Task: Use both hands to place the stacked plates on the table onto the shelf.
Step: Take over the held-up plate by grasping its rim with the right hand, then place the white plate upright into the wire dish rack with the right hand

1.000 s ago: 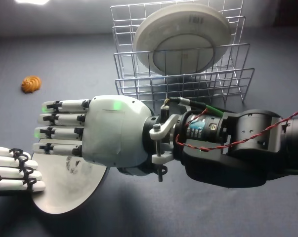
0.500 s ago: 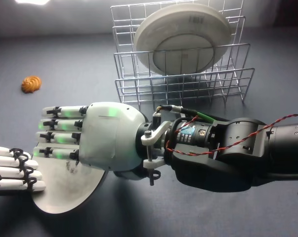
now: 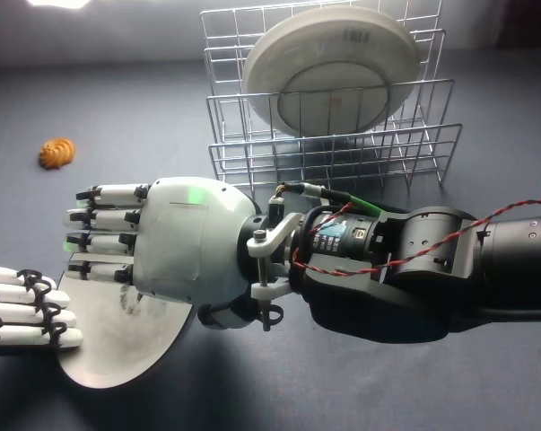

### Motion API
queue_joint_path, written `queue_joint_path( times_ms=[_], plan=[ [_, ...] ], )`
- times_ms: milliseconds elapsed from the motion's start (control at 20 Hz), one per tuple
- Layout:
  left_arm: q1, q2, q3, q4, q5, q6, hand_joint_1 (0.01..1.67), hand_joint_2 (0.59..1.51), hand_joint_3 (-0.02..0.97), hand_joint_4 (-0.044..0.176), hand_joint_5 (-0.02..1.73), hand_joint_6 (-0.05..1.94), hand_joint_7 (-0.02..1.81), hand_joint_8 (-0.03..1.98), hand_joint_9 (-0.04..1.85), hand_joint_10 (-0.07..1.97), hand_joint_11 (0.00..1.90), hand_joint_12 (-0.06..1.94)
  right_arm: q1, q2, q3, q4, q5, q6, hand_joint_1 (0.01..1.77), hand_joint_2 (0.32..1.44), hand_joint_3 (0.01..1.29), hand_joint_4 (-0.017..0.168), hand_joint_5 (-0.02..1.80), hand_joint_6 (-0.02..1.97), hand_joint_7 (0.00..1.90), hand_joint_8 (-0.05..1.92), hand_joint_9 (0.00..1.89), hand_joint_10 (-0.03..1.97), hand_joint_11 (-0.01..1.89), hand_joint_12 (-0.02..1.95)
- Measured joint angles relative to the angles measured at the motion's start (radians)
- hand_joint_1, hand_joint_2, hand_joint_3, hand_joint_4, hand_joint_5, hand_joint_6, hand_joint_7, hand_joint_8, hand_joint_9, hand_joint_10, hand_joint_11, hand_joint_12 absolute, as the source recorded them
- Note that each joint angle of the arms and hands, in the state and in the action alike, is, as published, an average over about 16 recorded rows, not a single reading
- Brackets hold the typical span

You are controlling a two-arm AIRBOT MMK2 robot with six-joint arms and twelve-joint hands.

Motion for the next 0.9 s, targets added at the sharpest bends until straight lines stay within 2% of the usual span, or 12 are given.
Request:
queue_joint_path(
  times_ms=[300, 600, 700, 900],
  plan=[
    [0.002, -0.003, 0.005, -0.006, -0.002, 0.000, 0.02, 1.114, 0.015, -0.007, 0.00, -0.02, -0.01, 0.00, -0.02, -0.03, 0.02, 0.00, 0.002, -0.003, 0.000, -0.001, 0.002, 0.000, 1.08, 0.92, 0.01, 0.001, 0.48, 0.07, 0.50, 0.03, 0.47, 0.10, 0.21, 0.79],
    [0.005, -0.005, 0.011, -0.016, -0.004, -0.001, 0.02, 1.119, 0.015, -0.006, -0.01, -0.02, -0.01, 0.00, -0.02, -0.03, 0.02, 0.00, 0.003, -0.007, 0.000, -0.005, 0.014, -0.001, 1.12, 0.94, 0.01, -0.003, 0.76, 0.28, 0.85, 0.30, 0.87, 0.33, 0.52, 1.21],
    [0.005, -0.006, 0.012, -0.022, -0.005, -0.002, 0.02, 1.121, 0.015, -0.006, -0.01, -0.02, -0.01, 0.00, -0.02, -0.02, 0.02, -0.01, 0.003, -0.008, -0.001, -0.006, 0.019, -0.001, 1.14, 0.95, 0.01, -0.004, 0.81, 0.35, 0.93, 0.41, 0.97, 0.46, 0.63, 1.27],
    [0.003, -0.007, 0.014, -0.048, -0.001, -0.002, 0.02, 1.123, 0.016, -0.005, 0.00, -0.02, -0.01, 0.00, -0.01, -0.02, 0.02, -0.01, 0.004, -0.010, -0.001, -0.008, 0.030, -0.001, 1.15, 0.97, 0.01, -0.006, 0.84, 0.49, 0.98, 0.63, 1.05, 0.68, 0.78, 1.23]
  ],
)
